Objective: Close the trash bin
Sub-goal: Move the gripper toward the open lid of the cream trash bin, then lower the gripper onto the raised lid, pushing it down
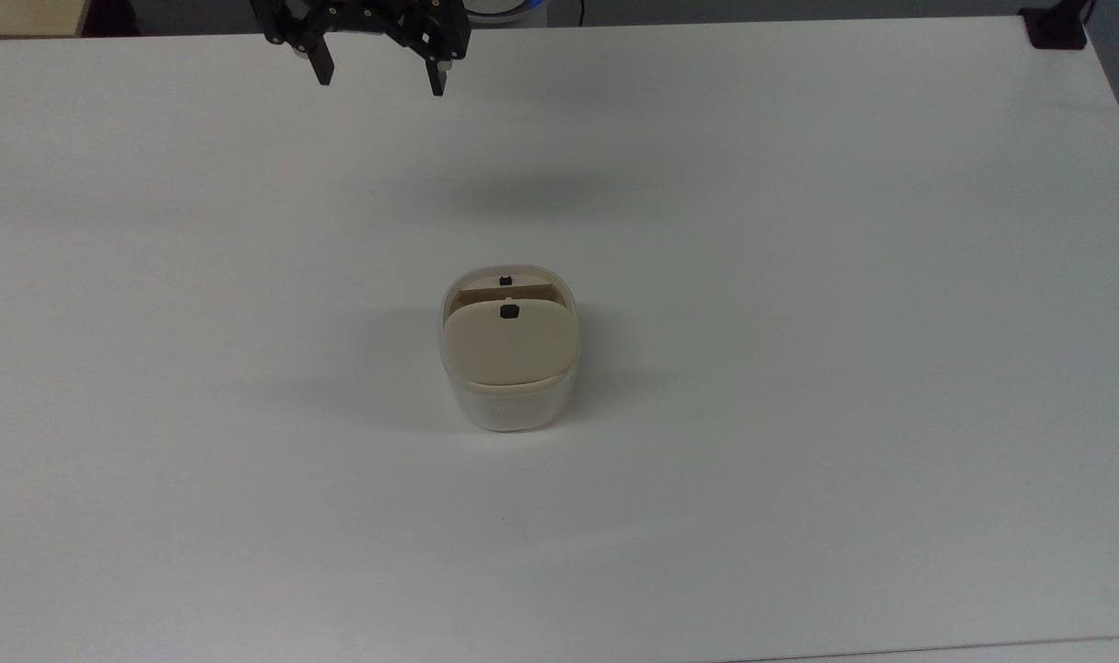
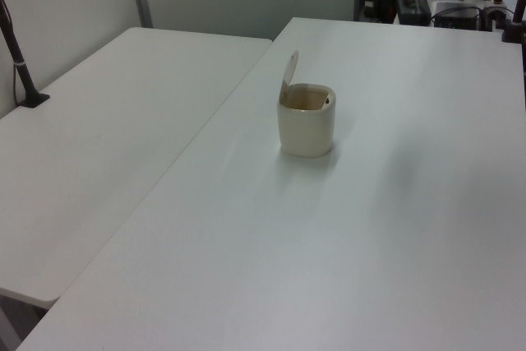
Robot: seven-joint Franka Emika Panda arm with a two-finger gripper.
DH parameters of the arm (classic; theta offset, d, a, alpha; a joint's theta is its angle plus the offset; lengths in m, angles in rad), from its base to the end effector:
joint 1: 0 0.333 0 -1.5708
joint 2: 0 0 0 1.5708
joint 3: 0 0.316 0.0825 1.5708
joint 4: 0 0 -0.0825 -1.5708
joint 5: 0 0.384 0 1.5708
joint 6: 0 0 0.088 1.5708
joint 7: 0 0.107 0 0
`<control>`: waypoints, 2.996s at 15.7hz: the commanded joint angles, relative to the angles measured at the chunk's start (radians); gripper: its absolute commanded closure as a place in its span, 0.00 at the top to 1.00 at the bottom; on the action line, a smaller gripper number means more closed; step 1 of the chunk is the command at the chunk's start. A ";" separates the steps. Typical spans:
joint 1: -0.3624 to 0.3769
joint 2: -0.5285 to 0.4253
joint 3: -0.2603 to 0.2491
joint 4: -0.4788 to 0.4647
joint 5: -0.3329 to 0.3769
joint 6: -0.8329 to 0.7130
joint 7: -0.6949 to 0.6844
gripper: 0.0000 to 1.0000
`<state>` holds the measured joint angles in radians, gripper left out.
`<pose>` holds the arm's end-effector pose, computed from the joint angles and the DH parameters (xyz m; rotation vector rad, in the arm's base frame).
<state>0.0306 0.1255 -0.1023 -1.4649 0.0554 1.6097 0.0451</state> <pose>0.5960 -0.0331 0.6063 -3.0937 0.1819 -0.0318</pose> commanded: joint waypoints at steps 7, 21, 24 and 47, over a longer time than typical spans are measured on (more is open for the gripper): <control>0.000 0.009 0.000 -0.003 0.020 0.068 -0.014 0.40; 0.012 0.121 0.009 -0.006 0.038 0.402 -0.025 0.00; 0.015 0.131 0.009 -0.005 0.038 0.519 -0.025 0.00; 0.155 0.220 0.009 -0.014 -0.035 0.495 0.128 0.00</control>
<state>0.1724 0.3607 -0.0854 -1.4667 0.0375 2.1579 0.1489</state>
